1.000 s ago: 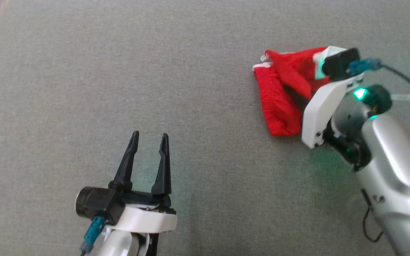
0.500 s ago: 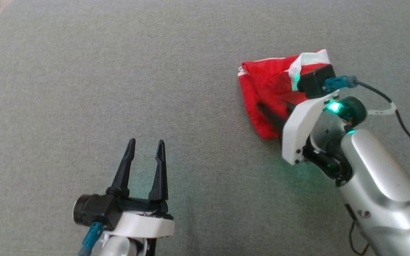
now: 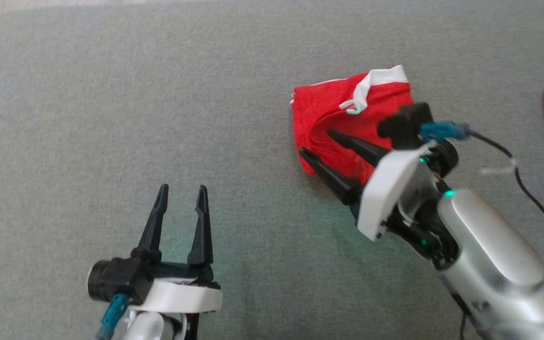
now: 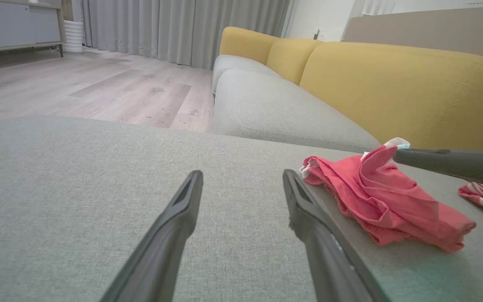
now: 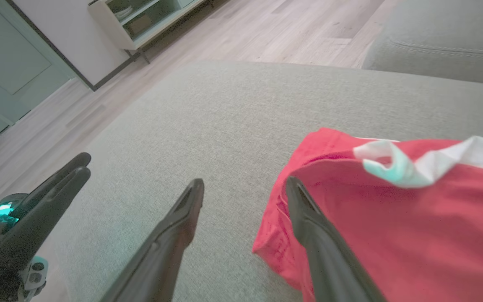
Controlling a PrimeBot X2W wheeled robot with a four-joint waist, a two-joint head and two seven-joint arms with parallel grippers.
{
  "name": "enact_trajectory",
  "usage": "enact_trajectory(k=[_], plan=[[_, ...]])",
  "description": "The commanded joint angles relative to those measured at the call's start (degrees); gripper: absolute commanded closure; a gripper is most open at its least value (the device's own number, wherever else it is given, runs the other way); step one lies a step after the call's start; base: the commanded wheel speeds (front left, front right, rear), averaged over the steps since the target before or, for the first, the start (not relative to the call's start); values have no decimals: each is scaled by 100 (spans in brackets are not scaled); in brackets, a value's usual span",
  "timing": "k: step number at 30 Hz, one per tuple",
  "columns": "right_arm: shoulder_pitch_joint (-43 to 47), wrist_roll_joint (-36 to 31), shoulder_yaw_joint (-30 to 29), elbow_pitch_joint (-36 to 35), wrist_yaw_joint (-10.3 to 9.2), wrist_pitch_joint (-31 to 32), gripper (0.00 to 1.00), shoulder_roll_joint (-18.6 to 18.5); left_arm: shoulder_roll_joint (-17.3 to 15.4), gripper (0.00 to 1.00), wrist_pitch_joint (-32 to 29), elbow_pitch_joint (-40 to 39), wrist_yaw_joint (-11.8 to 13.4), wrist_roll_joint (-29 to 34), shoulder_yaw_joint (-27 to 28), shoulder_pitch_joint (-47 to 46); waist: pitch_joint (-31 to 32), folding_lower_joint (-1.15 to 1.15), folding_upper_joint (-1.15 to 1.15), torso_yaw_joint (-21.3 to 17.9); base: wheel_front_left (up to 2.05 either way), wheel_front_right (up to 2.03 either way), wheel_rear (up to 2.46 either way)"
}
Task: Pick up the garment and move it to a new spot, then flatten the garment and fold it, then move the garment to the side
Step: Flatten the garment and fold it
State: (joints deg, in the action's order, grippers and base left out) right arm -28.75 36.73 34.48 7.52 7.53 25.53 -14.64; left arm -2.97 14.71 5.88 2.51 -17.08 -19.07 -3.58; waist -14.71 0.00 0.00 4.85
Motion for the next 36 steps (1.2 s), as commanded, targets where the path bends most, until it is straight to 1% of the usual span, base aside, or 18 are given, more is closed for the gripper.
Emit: enact_trajectory(k=[1,3,4,6,10,13,15,19,20,21,22,23,24,30,36], plan=[[170,-9,-11,-293,-4,-177,0,-34,9,0,29,-140,1,56,223,-23,91,0,0,-84,0,0,0],[315,-110,-151,-390,-4,-428,0,-123,9,0,29,-137,-12,73,262,9,152,0,0,-132,0,0,0],[476,-379,-361,-451,-4,-745,0,-240,9,0,29,-143,-19,85,312,53,220,0,0,-181,0,0,0],[675,-774,-689,-438,-4,-1093,0,-318,9,0,29,-155,-25,104,374,104,273,0,0,-233,0,0,0],[1194,-1133,-1422,-371,-4,-1531,0,-127,9,0,29,-159,-55,163,494,201,356,0,0,-307,0,0,0],[1474,-1464,-1905,-292,-4,-1799,0,-50,9,0,29,-157,-92,195,568,244,376,0,0,-330,0,0,0],[1595,-1665,-2140,-223,-4,-1948,0,8,9,0,29,-152,-110,211,597,264,386,0,0,-340,0,0,0],[1650,-1812,-2335,-118,-4,-2059,0,127,9,0,29,-146,-126,238,606,283,378,0,0,-356,0,0,0],[1632,-1837,-2354,-83,-4,-2070,12,154,9,0,29,-140,-135,245,599,284,371,0,0,-358,0,0,0],[1595,-1842,-2347,-47,-4,-2063,32,177,9,0,29,-136,-143,250,590,280,357,0,0,-357,0,0,0],[1540,-1834,-2330,-6,-4,-2047,58,195,9,0,29,-134,-149,255,581,272,341,0,0,-353,0,0,0],[1464,-1823,-2291,33,-4,-2022,73,201,9,0,29,-137,-153,257,571,257,311,0,0,-346,0,0,0],[1371,-1808,-2232,82,-4,-1989,100,196,9,0,29,-139,-154,259,561,238,284,0,0,-337,0,0,0],[688,-1711,-1834,632,-4,-1662,100,134,9,0,29,-130,-170,247,479,65,71,0,0,-187,0,0,0],[201,-1497,-1531,1173,-4,-1436,100,-40,9,0,29,-126,-105,100,367,-101,-100,0,0,132,0,0,0]])
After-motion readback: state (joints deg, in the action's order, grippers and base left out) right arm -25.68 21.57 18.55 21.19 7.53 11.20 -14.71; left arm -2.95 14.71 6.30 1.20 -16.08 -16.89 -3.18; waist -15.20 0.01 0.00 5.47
